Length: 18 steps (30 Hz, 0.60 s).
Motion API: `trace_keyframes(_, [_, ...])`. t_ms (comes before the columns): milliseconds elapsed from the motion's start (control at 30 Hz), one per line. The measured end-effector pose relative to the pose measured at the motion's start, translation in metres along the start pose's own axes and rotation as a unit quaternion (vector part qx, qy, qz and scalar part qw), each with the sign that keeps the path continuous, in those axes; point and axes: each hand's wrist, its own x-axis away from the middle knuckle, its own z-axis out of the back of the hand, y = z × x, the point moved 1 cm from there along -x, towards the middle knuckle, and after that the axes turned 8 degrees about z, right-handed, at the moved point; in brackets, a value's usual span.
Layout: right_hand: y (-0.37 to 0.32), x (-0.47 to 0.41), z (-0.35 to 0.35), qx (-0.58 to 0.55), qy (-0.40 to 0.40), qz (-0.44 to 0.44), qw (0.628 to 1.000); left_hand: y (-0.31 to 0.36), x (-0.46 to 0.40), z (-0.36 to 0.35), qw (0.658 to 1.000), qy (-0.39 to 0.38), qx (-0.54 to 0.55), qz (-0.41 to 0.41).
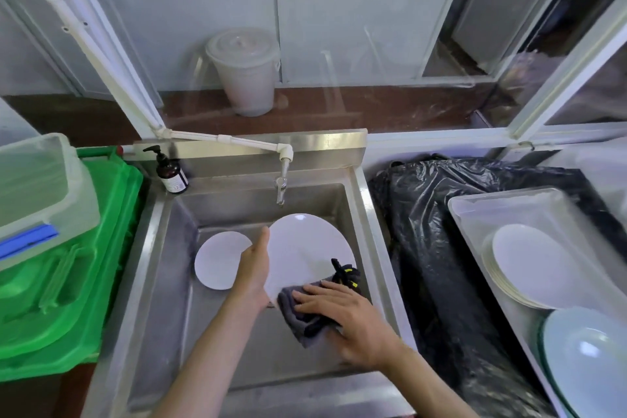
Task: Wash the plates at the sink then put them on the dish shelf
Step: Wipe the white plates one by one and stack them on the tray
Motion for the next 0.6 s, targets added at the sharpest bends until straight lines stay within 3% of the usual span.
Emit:
trace_keyframes(167, [0.041, 0.059, 0.046, 0.013, -0.002, -0.118, 0.993, 0.001, -0.005, -0.041, 1.0, 0.007, -0.027, 0.003])
trace_keyframes(267, [0.052, 0.087, 0.074, -0.092, 0.126, -0.221, 0.963, -0.001, -0.001, -0.074, 0.999, 0.001, -0.052, -0.01])
trace_keyframes(400, [0.076, 0.126, 0.107, -0.19, 0.267, -0.336, 0.883, -0.005, 0.004, -0.126, 0.998, -0.008, -0.066, -0.021])
trace_keyframes(600, [0.12, 0.174, 0.142, -0.364, 0.405, -0.444, 0.712, -0.021, 0.015, -0.216, 0.992, -0.06, -0.1, -0.044])
